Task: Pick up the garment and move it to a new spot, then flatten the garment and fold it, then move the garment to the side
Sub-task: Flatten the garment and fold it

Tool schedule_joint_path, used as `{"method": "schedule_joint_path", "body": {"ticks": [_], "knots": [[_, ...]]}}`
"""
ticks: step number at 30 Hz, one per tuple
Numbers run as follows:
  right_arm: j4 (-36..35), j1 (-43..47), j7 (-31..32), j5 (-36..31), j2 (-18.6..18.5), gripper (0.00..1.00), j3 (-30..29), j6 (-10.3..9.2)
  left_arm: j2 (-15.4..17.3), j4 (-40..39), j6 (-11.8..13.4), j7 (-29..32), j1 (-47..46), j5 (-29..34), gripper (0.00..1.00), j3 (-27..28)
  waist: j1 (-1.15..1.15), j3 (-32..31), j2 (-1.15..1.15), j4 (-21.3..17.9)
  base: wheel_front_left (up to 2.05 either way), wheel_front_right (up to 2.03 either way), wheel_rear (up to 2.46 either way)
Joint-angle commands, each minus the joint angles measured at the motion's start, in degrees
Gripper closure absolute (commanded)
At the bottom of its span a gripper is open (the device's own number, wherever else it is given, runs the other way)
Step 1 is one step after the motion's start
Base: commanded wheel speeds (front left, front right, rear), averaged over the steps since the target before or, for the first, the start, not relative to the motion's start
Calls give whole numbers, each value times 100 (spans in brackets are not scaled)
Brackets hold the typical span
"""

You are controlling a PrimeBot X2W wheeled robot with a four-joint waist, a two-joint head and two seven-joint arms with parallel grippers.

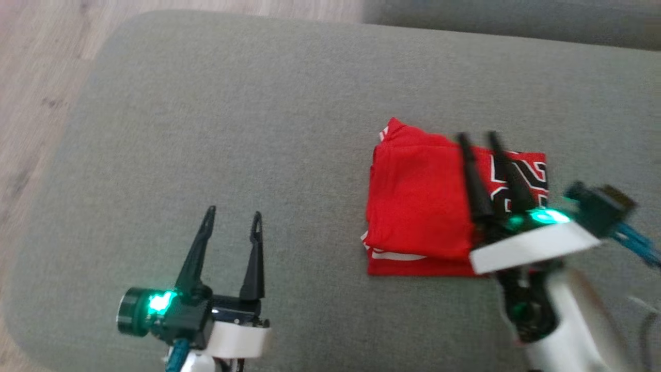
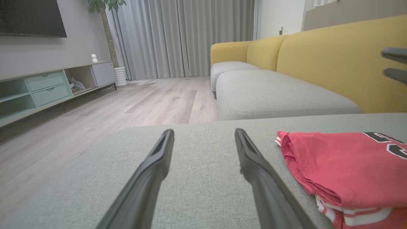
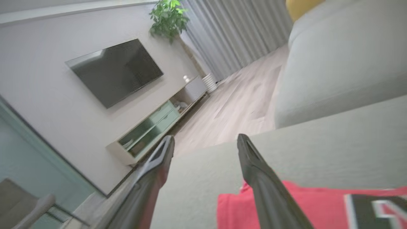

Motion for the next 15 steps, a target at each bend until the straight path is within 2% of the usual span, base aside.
{"method": "schedule_joint_path", "body": {"ticks": [1, 5, 9, 15], "knots": [[-242, 61, -124, -196, -106, 0, 9, -4, -28, -205, -15, -30, -5, -47, 0, 254, 0, -104, 0, -109, 0, 0, 0], [-224, 378, -531, -823, -556, 0, -324, -4, -38, -208, -16, -30, 155, -142, 0, 419, 0, -346, 0, -339, 0, 0, 0], [96, 722, -880, -1451, -907, 0, -476, -4, -46, -175, -62, -30, 366, -213, 0, 531, 0, -599, 0, -501, 0, 0, 0], [690, 1289, -1015, -1875, -846, 0, -576, -4, -57, -118, -145, -30, 754, -244, 0, 573, 0, -1015, 0, -617, 0, 0, 0]]}}
